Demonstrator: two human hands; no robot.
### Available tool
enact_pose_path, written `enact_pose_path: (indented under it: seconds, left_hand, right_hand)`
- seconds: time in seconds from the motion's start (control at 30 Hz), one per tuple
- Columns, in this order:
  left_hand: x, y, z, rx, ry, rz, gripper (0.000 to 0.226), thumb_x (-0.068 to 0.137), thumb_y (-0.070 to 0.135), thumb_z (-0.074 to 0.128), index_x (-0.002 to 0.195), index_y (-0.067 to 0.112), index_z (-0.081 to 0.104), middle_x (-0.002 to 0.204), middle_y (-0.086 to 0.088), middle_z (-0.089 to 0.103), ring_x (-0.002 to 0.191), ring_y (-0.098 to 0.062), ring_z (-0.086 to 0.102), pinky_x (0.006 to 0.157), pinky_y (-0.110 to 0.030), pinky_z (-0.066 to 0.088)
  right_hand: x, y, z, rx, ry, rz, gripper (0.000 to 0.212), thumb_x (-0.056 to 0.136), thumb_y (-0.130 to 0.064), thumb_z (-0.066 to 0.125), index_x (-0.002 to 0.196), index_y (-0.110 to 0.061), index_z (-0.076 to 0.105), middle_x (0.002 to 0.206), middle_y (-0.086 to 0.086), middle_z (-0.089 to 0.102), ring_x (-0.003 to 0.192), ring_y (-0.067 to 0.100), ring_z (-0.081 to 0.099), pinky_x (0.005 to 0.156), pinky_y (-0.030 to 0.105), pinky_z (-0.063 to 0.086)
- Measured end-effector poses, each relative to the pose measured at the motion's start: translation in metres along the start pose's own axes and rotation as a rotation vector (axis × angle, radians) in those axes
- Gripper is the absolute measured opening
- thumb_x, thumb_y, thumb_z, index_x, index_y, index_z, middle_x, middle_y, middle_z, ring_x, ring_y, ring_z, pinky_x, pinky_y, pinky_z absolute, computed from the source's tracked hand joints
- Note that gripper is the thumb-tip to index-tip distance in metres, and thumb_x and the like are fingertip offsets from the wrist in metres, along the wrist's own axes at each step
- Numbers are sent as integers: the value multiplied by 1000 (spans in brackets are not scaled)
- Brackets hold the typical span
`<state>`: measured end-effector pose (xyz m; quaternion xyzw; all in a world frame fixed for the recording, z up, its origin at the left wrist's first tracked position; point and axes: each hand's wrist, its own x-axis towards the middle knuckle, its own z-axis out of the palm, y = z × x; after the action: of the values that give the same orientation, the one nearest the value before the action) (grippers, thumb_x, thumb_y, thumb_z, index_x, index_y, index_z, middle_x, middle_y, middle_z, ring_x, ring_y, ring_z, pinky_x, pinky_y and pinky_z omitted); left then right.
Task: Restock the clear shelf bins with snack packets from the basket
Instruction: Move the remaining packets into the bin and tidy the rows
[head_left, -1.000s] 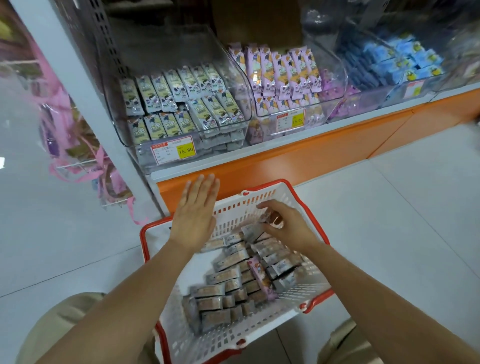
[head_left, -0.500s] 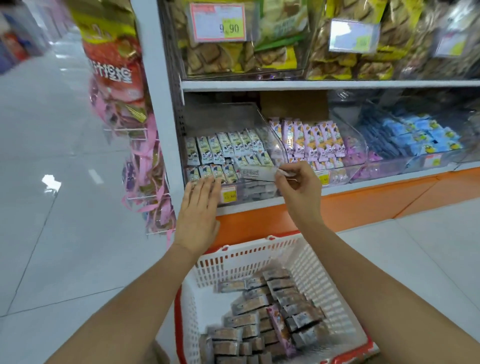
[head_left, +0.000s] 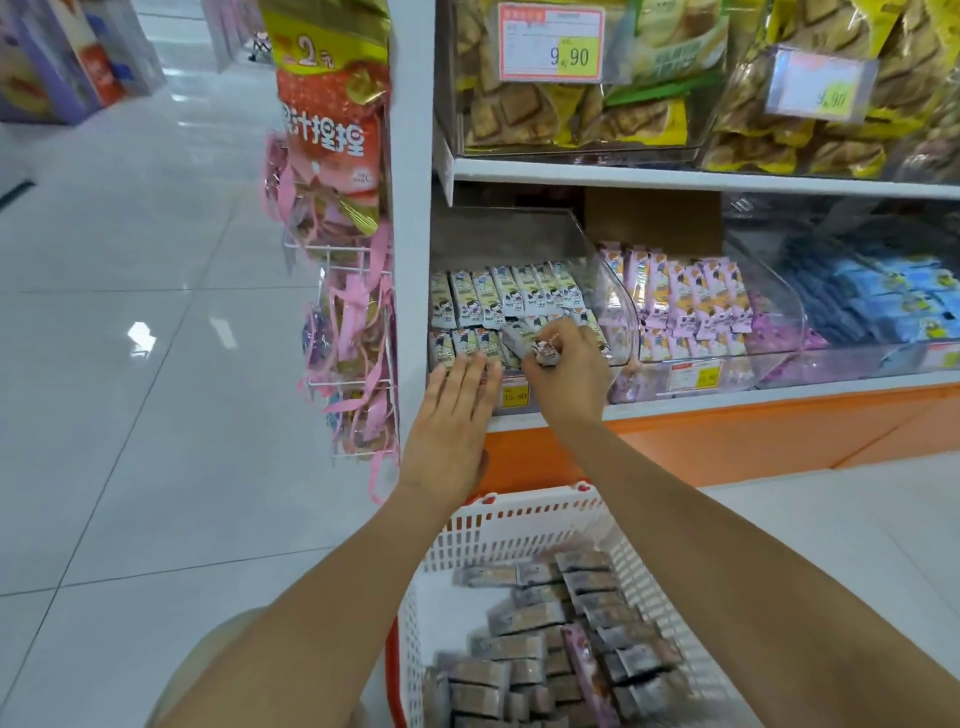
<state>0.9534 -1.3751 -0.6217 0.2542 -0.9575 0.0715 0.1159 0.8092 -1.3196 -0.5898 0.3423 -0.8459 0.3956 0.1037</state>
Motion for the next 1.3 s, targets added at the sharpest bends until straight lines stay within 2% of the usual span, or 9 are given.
enact_pose_path:
  seconds: [0.27, 0.4, 0.63, 0.77, 0.93, 1.0, 1.13, 1.2, 1.3]
  left_hand:
    - [0, 0, 2, -25, 19, 14, 98, 89, 20, 50, 147, 11, -29, 161, -14, -18, 148, -30, -19, 114, -42, -26]
    - [-1, 0, 3, -26, 6, 14, 99, 87, 21, 53, 151, 11, -22, 162, -14, -14, 149, -30, -15, 118, -43, -20]
    - [-3, 5, 6, -72, 58, -6, 93, 82, 16, 52, 156, 8, -5, 164, -14, -5, 151, -30, -10, 121, -44, -11]
    - [-18, 26, 25, -69, 100, 135, 96, 75, 18, 68, 154, 2, 15, 162, -16, 13, 150, -33, 9, 122, -48, 9]
    - [-33, 59, 64, -67, -64, 246, 93, 68, 25, 78, 148, 6, 36, 153, -15, 37, 142, -33, 32, 121, -47, 17]
    - [-39, 67, 79, -40, -182, 256, 88, 78, 30, 74, 151, 9, 31, 157, -16, 29, 146, -34, 26, 121, -47, 11]
    - [-44, 76, 109, 7, -407, 229, 82, 99, 40, 46, 156, 13, -6, 163, -12, -10, 151, -30, -8, 121, -45, -9]
    - [-43, 78, 120, 12, -452, 202, 85, 99, 45, 44, 155, 12, -11, 163, -12, -12, 151, -29, -10, 121, -46, -8]
    - [-45, 78, 135, -14, -507, 163, 92, 96, 49, 48, 154, 8, -10, 163, -12, -10, 151, -28, -9, 121, -46, -9]
  right_hand:
    - [5, 6, 0, -93, -95, -95, 21, 89, -37, 64, 103, -27, 76, 86, 2, 57, 84, 18, 54, 76, 37, 48]
    - [4, 9, -1, -128, -177, -86, 28, 93, -40, 59, 114, -26, 72, 97, 3, 51, 94, 19, 52, 79, 28, 33]
    - [-18, 35, -28, 225, -164, -163, 32, 92, -18, 59, 123, -14, 64, 110, -2, 50, 103, 7, 49, 89, 10, 37]
    - [-45, 70, -45, 234, -108, -152, 29, 90, -25, 52, 115, -17, 65, 107, -1, 53, 104, 14, 51, 90, 27, 43]
    - [-94, 136, -50, 78, -259, -54, 27, 88, -26, 57, 111, -16, 68, 107, -1, 56, 98, 16, 55, 85, 28, 45]
    - [-118, 162, -48, 8, -337, -21, 22, 86, -18, 66, 108, -16, 70, 106, 0, 60, 96, 17, 58, 84, 26, 43]
    - [-164, 201, -49, -39, -538, 105, 26, 85, -13, 69, 112, -15, 69, 108, 3, 63, 95, 20, 64, 83, 22, 48]
    - [-184, 215, -50, -62, -625, 164, 28, 86, -14, 69, 114, -15, 68, 109, 2, 62, 96, 19, 63, 81, 16, 42]
    - [-208, 234, -49, -125, -732, 218, 32, 84, -20, 72, 116, -15, 68, 115, 5, 63, 100, 22, 62, 83, 23, 43]
